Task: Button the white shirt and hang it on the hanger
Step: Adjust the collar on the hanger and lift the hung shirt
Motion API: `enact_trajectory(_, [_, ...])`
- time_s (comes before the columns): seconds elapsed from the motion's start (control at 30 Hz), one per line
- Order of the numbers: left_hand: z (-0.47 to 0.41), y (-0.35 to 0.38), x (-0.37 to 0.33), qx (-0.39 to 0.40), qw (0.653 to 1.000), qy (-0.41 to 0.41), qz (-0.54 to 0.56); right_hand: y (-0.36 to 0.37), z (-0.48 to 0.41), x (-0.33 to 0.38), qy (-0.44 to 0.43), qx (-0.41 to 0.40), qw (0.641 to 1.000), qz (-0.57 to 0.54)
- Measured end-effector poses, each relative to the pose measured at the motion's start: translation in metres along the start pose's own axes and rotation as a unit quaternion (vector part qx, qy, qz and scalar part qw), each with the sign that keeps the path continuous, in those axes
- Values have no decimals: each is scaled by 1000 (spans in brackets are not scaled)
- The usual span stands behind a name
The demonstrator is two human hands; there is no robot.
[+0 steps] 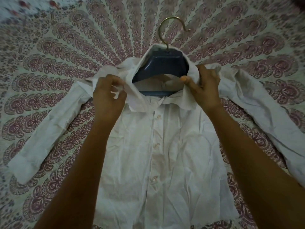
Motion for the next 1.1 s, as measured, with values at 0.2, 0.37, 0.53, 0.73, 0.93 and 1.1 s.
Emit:
enact_trajectory(0.2, [-19,-50,-64,44,992,120,17,-72,29,66,-20,-17,999,-33])
enact_trajectory(0.37, [-40,-115,-128,77,980,181,22,-140,72,128,-18,-39,999,-30])
enact_trajectory(0.53, [-32,-189,-180,99,967,234,34,-196,123,194,-67,-80,995,-4])
enact_trajectory(0.73, [-8,-281,-224,59,961,272,7,-244,190,281,-99,-133,986,14])
enact_trajectory(0.93, [26,-378,-260,30,948,312,62,-271,257,351,-130,-187,973,25])
enact_trajectory(1.1, [46,-429,-284,-66,937,334,77,-298,297,385,-126,-262,956,27])
Point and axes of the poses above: each hand's wrist, its own z-axis away from the middle knuckle, its own y-axis out of the palm, x = y × z, the point moved 3 cm from there along -z, towards the middle knuckle, and after that the axes turned 15 degrees about y, right-handed, at the moved point
